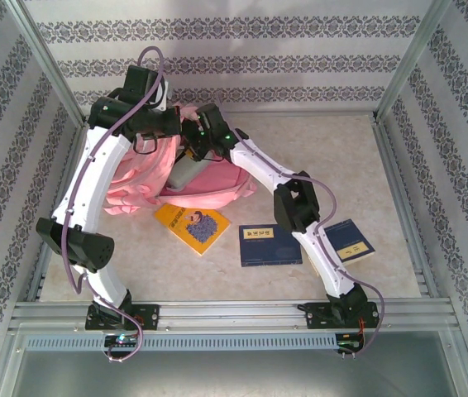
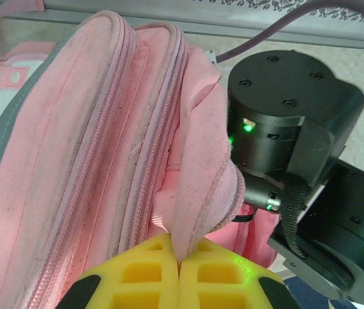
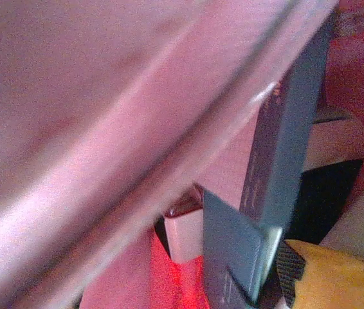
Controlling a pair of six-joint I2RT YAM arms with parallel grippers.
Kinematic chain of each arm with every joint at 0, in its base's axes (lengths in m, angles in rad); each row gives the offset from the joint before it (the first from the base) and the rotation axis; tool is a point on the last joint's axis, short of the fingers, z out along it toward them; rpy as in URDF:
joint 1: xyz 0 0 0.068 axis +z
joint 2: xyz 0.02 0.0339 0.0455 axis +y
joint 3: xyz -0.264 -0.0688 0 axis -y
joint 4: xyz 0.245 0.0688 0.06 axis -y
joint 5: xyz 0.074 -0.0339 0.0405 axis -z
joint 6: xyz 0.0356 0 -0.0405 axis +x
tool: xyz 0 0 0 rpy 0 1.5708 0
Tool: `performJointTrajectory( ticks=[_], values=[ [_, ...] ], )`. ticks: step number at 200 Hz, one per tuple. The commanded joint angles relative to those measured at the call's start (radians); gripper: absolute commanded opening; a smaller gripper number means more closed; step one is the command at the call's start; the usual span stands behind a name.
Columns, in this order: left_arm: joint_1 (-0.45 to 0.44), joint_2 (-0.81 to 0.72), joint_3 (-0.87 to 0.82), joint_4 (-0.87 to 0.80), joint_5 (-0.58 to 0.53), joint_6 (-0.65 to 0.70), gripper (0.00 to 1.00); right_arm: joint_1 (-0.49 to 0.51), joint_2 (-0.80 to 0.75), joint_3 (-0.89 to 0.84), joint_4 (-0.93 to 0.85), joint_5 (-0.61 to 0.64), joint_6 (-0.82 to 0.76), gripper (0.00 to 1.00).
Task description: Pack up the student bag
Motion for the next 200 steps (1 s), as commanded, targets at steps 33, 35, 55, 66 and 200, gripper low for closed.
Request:
performJointTrajectory(
  ticks=[33,35,55,66,200],
  values=[
    [0.040,-0.018,-0.002,0.101,0.004,-0.035,0.00,-0.010,-0.316,-0.232,-0.131,-0.092,-0.363,0.79],
    [0.040,-0.016,-0.001,0.101,0.004,-0.034,0.00,-0.011,-0.329,-0.254,-0.133,-0.090,-0.376,0.79],
    [0.041,-0.008,-0.021,0.112,0.010,-0.048,0.00,-0.019,-0.502,-0.448,-0.168,-0.045,-0.475,0.77],
    [0.040,-0.017,-0.066,0.147,0.020,-0.064,0.00,-0.028,-0.600,-0.558,-0.190,-0.018,-0.519,0.76],
    [0.090,0.156,-0.135,0.333,0.033,-0.152,0.07,-0.011,-0.789,-1.041,-0.323,0.010,-0.854,0.67]
  ],
)
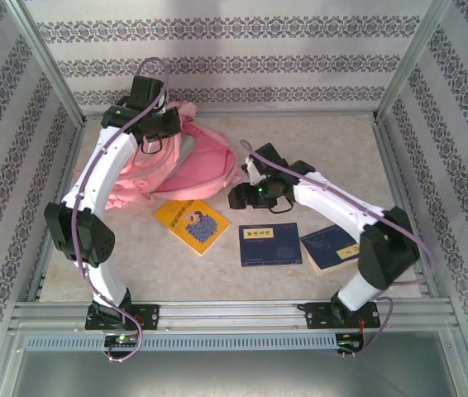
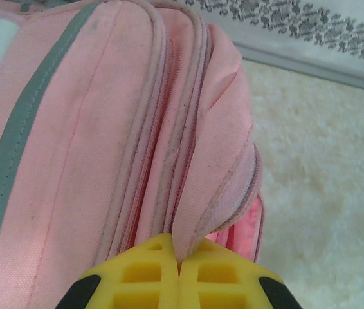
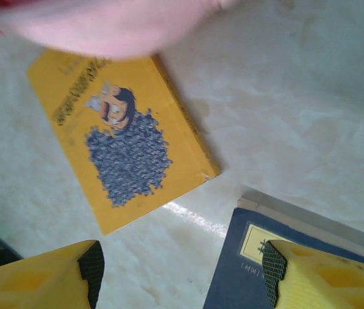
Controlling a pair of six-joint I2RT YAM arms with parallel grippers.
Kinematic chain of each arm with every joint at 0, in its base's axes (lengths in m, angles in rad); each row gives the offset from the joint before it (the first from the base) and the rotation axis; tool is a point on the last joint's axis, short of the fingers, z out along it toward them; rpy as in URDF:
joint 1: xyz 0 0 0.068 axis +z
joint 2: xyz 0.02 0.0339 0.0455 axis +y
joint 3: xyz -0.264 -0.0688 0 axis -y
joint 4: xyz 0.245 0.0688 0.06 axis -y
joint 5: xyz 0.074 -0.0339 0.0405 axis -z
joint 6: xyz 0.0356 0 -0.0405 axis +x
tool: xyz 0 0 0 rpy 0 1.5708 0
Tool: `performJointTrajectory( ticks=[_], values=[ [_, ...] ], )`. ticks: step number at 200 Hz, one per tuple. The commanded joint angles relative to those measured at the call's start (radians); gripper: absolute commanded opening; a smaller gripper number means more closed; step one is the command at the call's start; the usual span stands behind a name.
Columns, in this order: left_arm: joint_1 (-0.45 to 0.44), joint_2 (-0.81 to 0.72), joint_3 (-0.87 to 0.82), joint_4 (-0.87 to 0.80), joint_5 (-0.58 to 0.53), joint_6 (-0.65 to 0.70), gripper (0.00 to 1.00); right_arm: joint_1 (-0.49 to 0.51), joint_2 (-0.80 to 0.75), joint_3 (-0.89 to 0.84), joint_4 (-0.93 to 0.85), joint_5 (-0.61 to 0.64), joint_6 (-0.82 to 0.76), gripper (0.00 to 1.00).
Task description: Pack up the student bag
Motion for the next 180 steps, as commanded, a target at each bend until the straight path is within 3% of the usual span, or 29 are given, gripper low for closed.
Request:
performJointTrajectory(
  ticks=[1,22,58,85,120,148,180],
  values=[
    [0.023,0.096,0.067,0.043,0.049,-0.052,0.08,0.008,0.116,0.089,-0.015,-0.035,-0.030,0.67],
    [-0.009,0.088,0.012,0.050,0.126,-0.085,0.27,0.007,0.222,0.155,0.010,-0.080,-0.012,0.66],
    [-0.031,-0.148,-0.307,0.115,0.096,-0.157,0.49,0.005,0.370,0.267,0.027,-0.141,-0.005,0.66],
    [-0.023,-0.363,-0.594,0.158,0.064,-0.233,0.51,0.003,0.464,0.352,0.035,-0.199,0.006,0.65],
    [-0.004,-0.605,-0.964,0.259,0.088,-0.426,0.51,0.008,0.567,0.453,0.013,-0.256,0.011,0.64],
    [-0.002,-0.665,-1.171,0.359,0.139,-0.538,0.49,0.017,0.626,0.504,-0.016,-0.268,0.009,0.64],
    [-0.004,-0.630,-1.303,0.495,0.168,-0.602,0.49,0.046,0.650,0.521,-0.045,-0.275,-0.011,0.64]
  ],
)
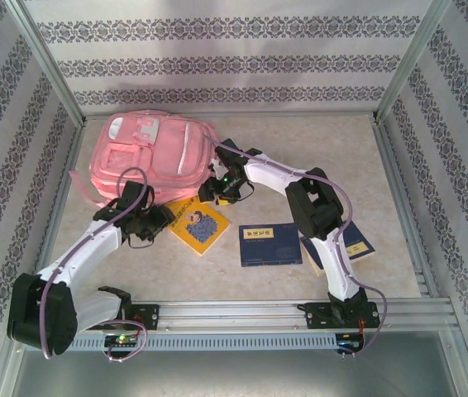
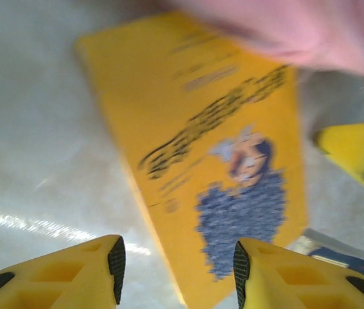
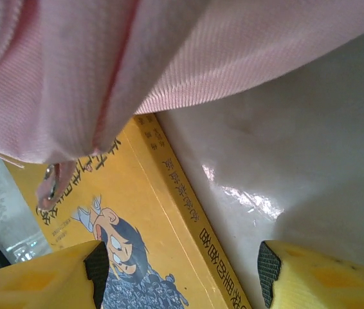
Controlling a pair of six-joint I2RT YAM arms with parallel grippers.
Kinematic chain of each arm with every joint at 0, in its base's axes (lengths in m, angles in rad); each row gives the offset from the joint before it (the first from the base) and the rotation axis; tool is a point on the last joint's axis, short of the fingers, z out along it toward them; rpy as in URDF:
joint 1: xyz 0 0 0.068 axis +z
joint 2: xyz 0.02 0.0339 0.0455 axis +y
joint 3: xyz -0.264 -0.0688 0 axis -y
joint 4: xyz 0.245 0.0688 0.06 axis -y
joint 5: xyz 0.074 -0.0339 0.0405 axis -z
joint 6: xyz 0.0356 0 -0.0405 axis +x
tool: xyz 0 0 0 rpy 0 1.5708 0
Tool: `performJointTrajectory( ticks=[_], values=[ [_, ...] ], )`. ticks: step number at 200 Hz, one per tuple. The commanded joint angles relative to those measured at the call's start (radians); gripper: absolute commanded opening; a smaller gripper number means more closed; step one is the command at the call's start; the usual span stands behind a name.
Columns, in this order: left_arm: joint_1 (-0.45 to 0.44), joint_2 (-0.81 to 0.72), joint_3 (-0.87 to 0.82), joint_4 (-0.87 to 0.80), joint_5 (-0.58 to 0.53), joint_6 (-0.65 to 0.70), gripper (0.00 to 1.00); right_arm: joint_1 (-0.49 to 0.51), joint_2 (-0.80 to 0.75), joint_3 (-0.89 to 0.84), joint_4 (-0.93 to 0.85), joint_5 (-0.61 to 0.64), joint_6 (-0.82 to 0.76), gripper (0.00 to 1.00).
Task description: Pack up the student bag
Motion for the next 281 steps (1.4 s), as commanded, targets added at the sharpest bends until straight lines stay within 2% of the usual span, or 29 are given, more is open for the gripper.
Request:
performJointTrajectory(
  ticks=[1,47,81,116,146,171,202,241,281],
  values=[
    [0.012,0.020,-0.056,0.169,0.039,-0.106,0.49,0.036,0.023,0.033,-0.048,-0.036,-0.015,0.64],
    [0.014,0.105,-0.067,0.210,0.040,-0.084,0.49,0.108,-0.040,-0.057,-0.043,-0.057,-0.055,0.63],
    [0.019,0.153,-0.055,0.161,0.036,-0.033,0.48,0.143,-0.093,-0.162,-0.001,-0.120,-0.056,0.61],
    [0.022,0.124,-0.037,0.059,-0.016,0.024,0.48,0.127,-0.100,-0.203,0.014,-0.068,-0.028,0.61],
    [0.034,0.080,-0.048,0.018,-0.048,0.035,0.49,0.120,-0.069,-0.159,0.018,-0.086,-0.004,0.61],
    [0.039,0.113,-0.064,0.033,-0.029,0.045,0.49,0.122,-0.040,-0.124,0.032,-0.143,0.023,0.61],
    [0.038,0.187,-0.092,0.119,0.062,0.044,0.45,0.136,-0.033,-0.125,0.056,-0.240,0.036,0.60],
    [0.038,0.222,-0.069,0.123,0.117,0.071,0.32,0.130,-0.083,-0.195,0.189,-0.411,0.123,0.57],
    [0.038,0.190,-0.045,0.071,0.132,0.101,0.30,0.126,-0.145,-0.294,0.411,-0.545,0.269,0.51]
  ],
)
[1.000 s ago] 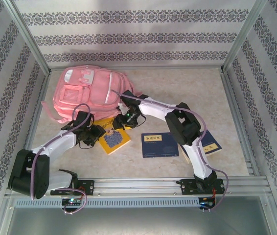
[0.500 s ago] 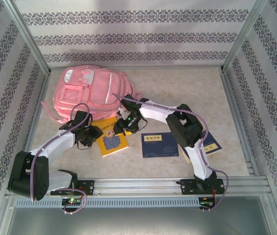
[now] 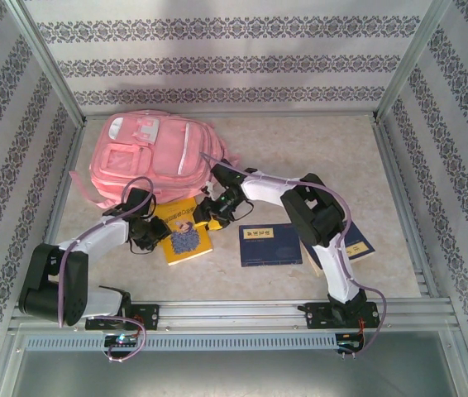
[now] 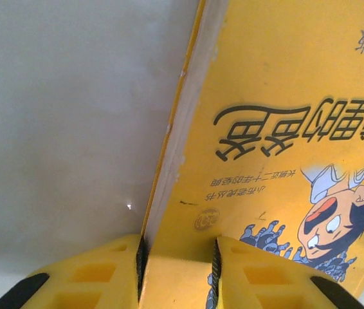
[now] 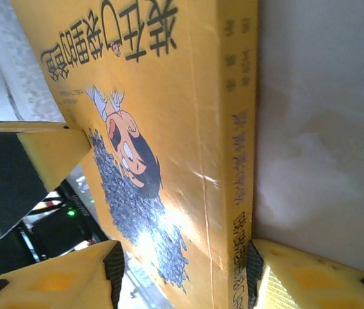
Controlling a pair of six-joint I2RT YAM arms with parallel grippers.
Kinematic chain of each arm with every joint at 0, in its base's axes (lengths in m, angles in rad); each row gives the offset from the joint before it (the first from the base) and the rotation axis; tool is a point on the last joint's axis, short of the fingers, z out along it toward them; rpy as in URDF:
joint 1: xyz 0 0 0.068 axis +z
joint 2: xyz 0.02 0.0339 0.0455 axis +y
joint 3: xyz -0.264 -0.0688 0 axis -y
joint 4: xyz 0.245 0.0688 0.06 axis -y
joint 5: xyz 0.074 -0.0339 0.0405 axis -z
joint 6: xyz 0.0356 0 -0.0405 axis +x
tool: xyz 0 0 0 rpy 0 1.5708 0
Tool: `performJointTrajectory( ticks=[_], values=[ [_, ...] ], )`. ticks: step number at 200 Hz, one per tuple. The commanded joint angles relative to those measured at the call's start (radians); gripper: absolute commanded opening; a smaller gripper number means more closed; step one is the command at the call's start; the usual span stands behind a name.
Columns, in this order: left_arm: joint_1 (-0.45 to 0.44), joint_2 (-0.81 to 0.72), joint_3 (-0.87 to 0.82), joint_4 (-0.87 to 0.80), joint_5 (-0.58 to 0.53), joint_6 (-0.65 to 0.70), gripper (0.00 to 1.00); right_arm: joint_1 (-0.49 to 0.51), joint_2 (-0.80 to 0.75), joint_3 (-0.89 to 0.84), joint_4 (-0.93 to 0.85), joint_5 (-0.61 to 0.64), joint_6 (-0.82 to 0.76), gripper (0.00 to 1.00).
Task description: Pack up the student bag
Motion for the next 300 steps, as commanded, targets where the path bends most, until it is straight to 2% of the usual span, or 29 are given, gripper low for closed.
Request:
performJointTrajectory(
  ticks=[1,50,84,119,138,176,186,217,238,272,300],
  values=[
    [-0.009,0.011,0.014,0.009,0.104,0.029,0.30,0.049,-0.067,-0.034,0.220,-0.264,0.115,0.51],
    [-0.011,-0.020,-0.004,-0.011,0.141,0.033,0.28,0.056,-0.047,-0.087,0.304,-0.312,0.176,0.48],
    [-0.018,-0.042,-0.037,-0.012,0.169,0.036,0.28,0.064,-0.040,-0.146,0.464,-0.345,0.280,0.42],
    [-0.024,-0.053,-0.067,0.006,0.218,0.029,0.27,0.078,-0.040,-0.180,0.545,-0.362,0.324,0.38],
    [-0.032,-0.059,-0.075,0.006,0.234,0.036,0.27,0.094,-0.038,-0.182,0.532,-0.364,0.308,0.37],
    [-0.041,-0.068,-0.083,-0.004,0.252,0.050,0.27,0.125,-0.036,-0.177,0.381,-0.319,0.181,0.38],
    [-0.041,-0.073,-0.087,-0.005,0.253,0.052,0.27,0.126,-0.040,-0.180,0.347,-0.295,0.157,0.33],
    [-0.041,-0.110,-0.077,-0.051,0.224,0.061,0.27,0.096,-0.088,-0.207,0.269,-0.161,0.097,0.10],
    [-0.041,-0.178,-0.052,-0.118,0.174,0.060,0.36,0.062,-0.145,-0.238,0.234,-0.097,0.083,0.00],
    [-0.040,-0.280,-0.003,-0.173,0.174,0.010,0.56,0.032,-0.298,-0.257,0.144,-0.037,0.042,0.00],
    [-0.041,-0.363,0.060,-0.103,0.236,-0.055,0.75,0.008,-0.425,-0.217,0.037,-0.010,0.002,0.00]
  ],
)
